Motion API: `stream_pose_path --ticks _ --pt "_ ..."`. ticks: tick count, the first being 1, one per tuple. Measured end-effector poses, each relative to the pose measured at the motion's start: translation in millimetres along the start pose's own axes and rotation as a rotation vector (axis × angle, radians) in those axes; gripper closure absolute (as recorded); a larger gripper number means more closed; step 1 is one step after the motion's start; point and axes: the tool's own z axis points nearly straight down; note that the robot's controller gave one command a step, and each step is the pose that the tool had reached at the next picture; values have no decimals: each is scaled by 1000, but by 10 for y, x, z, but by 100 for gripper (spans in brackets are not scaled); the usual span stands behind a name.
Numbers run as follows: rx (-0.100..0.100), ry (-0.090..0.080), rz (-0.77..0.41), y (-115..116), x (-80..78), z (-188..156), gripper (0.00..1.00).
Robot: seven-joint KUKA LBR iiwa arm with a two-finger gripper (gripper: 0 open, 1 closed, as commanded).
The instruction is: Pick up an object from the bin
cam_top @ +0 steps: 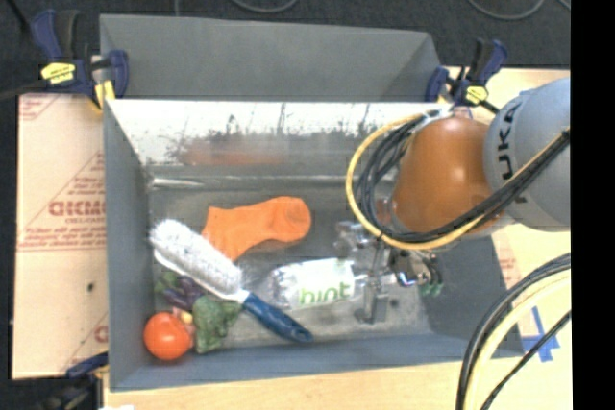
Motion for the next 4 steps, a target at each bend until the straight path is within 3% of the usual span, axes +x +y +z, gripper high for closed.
stream_pose_path --ticks 1,3,4 --pt "0 -7 -85 403 22 390 100" --pt "0 -7 -88 403 24 391 100" --pt "-1 2 -104 364 -2 -43 100"
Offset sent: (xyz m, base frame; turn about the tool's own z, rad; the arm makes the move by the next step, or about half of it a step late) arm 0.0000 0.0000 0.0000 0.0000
